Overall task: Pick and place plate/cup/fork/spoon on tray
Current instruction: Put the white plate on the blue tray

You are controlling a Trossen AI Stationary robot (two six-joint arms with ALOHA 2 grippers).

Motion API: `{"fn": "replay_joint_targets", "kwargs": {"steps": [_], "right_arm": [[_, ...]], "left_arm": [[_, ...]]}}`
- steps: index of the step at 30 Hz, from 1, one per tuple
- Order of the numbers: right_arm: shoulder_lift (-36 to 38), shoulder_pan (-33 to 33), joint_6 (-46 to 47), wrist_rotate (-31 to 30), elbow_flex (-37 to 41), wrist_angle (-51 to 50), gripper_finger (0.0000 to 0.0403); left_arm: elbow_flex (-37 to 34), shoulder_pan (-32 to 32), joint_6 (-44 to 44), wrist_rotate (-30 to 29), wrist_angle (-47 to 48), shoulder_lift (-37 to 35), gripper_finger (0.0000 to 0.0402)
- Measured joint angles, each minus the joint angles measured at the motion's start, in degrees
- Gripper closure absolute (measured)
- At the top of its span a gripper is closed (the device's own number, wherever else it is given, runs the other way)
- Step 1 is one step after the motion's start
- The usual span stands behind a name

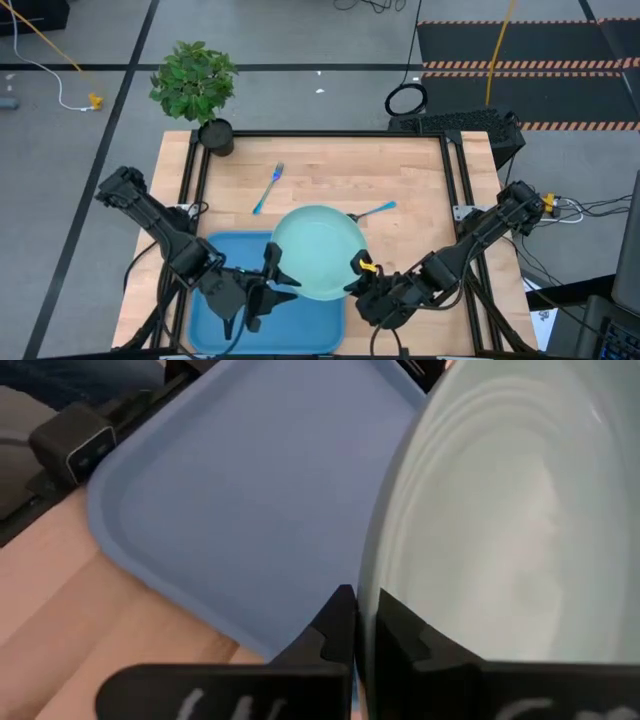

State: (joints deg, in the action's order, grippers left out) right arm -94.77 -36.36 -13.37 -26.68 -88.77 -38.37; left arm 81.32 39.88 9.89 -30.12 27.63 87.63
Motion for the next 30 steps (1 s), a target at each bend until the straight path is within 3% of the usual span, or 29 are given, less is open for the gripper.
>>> {"fn": "replay_joint_targets", "kwargs": {"steps": [25, 30], "right_arm": [[0.0, 0.0, -4.5, 1.3, 0.0, -0.1, 0.0403], [0.0, -0.1, -5.4, 1.2, 0.0, -0.4, 0.0403]], "left_arm": [[0.0, -0.8, -1.6, 2.1, 6.1, 0.2, 0.0273], [0.0, -1.3, -1.0, 2.9, 7.2, 0.2, 0.0306]]}}
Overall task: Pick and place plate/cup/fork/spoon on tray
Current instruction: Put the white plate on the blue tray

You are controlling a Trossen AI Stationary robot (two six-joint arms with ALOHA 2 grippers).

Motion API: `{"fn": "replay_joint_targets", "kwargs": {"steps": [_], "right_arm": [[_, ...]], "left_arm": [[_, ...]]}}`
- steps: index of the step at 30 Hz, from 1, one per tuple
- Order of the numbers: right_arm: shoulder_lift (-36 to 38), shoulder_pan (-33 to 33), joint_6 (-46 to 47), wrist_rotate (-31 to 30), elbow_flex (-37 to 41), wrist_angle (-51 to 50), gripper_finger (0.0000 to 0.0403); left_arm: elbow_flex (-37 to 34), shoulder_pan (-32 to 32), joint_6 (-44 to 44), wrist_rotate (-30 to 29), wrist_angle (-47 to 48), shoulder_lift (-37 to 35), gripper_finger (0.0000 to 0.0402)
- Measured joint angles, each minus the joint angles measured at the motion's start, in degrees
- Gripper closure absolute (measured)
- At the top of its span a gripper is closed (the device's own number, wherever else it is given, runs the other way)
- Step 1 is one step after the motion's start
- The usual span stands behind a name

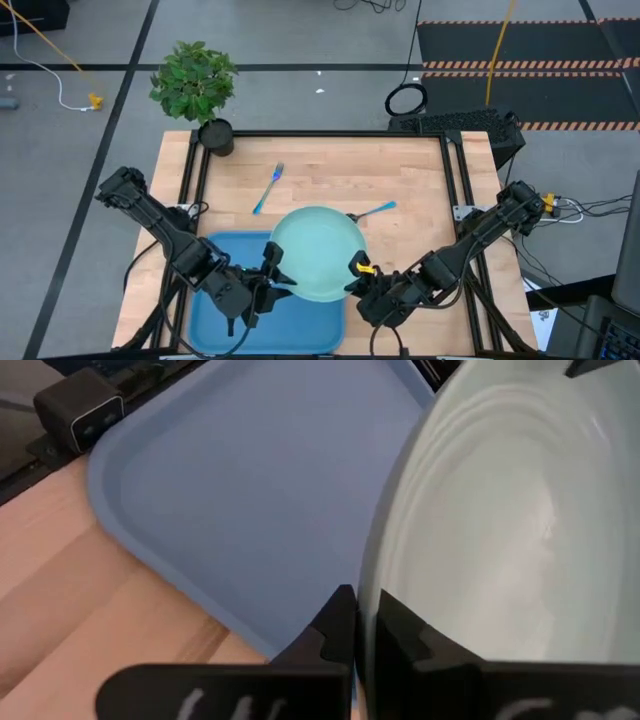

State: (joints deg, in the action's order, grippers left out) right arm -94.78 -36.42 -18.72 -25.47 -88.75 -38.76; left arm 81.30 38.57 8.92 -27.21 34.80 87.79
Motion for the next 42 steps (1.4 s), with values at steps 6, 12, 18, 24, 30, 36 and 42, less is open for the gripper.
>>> {"fn": "replay_joint_targets", "kwargs": {"steps": [6, 12, 18, 24, 30, 36, 42], "right_arm": [[0.0, 0.0, -0.8, -0.1, 0.0, 0.5, 0.0403], [0.0, -0.4, -2.5, -1.7, 0.0, 1.7, 0.0390], [0.0, -1.8, -3.7, -5.7, 0.0, 6.6, 0.0326], [0.0, -4.1, -4.6, -11.2, 0.0, 9.6, 0.0247], [0.5, -6.8, -2.6, -20.8, 0.0, 11.8, 0.0208], [2.0, -9.0, 0.4, -24.0, 0.0, 11.7, 0.0212], [3.9, -10.4, 5.0, -24.0, 0.0, 9.5, 0.0221]], "left_arm": [[-0.1, 0.0, 3.2, 4.3, 0.4, 0.0, 0.0386], [-0.1, 0.0, 4.5, 4.1, 0.5, 0.0, 0.0377], [-0.1, 0.6, 4.5, 3.0, 2.9, 0.0, 0.0393], [-0.1, 2.1, 4.2, 1.1, 3.6, -0.3, 0.0394], [-0.1, 4.8, -1.5, -3.2, 7.4, -2.0, 0.0394], [-0.1, 8.2, -8.1, -5.8, 11.3, -2.7, 0.0394], [-0.1, 11.3, -18.2, -8.0, 15.6, -3.7, 0.0394]]}}
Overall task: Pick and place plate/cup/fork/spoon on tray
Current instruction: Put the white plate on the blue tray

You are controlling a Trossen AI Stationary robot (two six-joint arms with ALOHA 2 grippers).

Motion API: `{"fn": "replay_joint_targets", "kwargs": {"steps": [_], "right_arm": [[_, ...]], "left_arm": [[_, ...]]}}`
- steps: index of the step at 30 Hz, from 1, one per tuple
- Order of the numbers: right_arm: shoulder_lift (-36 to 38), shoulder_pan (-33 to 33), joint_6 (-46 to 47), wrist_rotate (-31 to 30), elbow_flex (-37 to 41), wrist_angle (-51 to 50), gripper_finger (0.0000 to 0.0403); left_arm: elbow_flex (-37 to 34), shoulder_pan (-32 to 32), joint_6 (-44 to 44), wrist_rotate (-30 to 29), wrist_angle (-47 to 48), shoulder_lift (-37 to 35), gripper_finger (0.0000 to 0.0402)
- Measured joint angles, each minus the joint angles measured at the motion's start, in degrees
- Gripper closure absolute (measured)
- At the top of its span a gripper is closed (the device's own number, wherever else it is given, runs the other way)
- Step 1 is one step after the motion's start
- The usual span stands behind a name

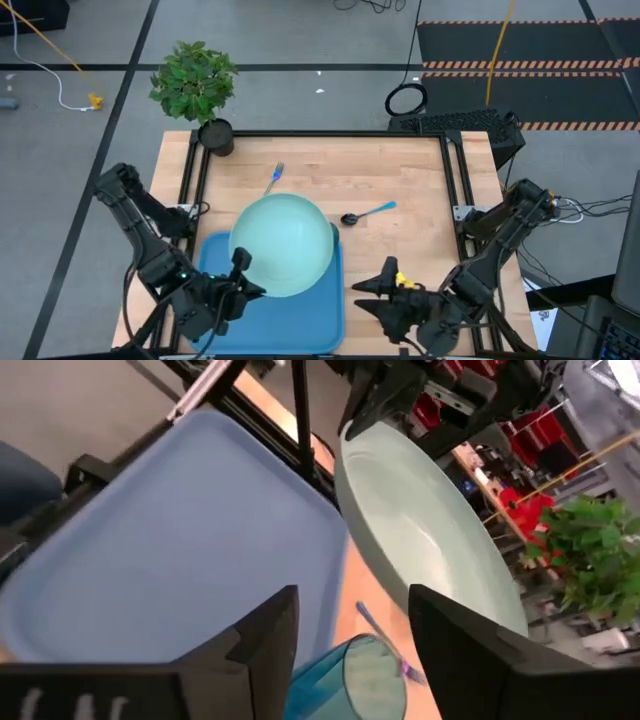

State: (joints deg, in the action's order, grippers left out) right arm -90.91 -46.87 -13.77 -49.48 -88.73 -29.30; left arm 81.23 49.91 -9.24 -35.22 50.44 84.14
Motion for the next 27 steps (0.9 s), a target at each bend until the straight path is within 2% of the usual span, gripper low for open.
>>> {"fn": "replay_joint_targets", "kwargs": {"steps": [5, 12, 16, 27], "right_arm": [[1.0, -1.2, 3.1, -0.1, 0.0, -1.8, 0.0222], [1.2, -1.6, 4.0, -0.2, 0.0, -1.8, 0.0222], [1.2, -1.0, 4.1, -0.3, 0.0, -1.8, 0.0223], [1.2, 1.1, 3.7, -0.3, 0.0, -2.3, 0.0222]], "left_arm": [[-2.5, 3.4, -15.9, 2.2, 3.9, 0.1, 0.0394], [-10.0, 8.6, -29.6, 3.1, -0.2, 0.1, 0.0394], [-15.0, 9.8, -29.4, 2.6, -7.3, 0.1, 0.0394], [-27.5, 8.6, -21.1, 3.7, -31.9, 0.1, 0.0395]]}}
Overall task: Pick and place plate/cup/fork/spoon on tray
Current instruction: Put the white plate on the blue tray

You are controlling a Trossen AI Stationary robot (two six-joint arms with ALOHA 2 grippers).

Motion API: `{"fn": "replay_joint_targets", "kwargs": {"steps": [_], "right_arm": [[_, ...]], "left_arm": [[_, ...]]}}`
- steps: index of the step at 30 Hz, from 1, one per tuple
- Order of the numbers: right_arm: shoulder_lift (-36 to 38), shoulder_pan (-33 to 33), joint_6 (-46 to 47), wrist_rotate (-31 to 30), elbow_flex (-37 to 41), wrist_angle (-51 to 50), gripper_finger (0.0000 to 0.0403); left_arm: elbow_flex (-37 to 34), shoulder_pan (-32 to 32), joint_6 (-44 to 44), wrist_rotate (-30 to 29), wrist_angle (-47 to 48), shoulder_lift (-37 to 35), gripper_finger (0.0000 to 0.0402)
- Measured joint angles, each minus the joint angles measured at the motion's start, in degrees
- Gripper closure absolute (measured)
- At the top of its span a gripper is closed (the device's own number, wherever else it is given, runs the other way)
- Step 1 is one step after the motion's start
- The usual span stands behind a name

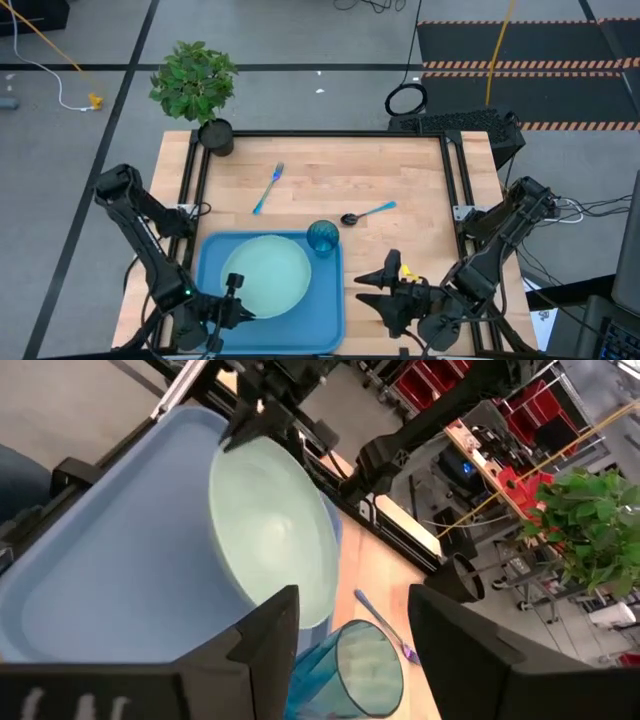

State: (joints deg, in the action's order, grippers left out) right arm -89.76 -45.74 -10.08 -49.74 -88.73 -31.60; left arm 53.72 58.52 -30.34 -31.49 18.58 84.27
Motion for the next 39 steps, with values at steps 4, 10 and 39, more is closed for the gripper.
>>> {"fn": "replay_joint_targets", "kwargs": {"steps": [4, 10, 39], "right_arm": [[0.0, 0.0, -0.7, 0.0, 0.0, -0.4, 0.0222], [0.0, 0.0, -0.5, 0.0, 0.0, -0.4, 0.0222], [0.0, 0.0, 0.4, 0.3, 0.0, 0.1, 0.0222]], "left_arm": [[-3.1, 0.0, 4.3, 0.4, -7.0, 0.1, 0.0394], [-4.0, 0.0, 10.8, 2.7, -11.4, 3.2, 0.0395], [-4.0, -2.8, 12.6, 4.6, -15.9, 11.8, 0.0364]]}}
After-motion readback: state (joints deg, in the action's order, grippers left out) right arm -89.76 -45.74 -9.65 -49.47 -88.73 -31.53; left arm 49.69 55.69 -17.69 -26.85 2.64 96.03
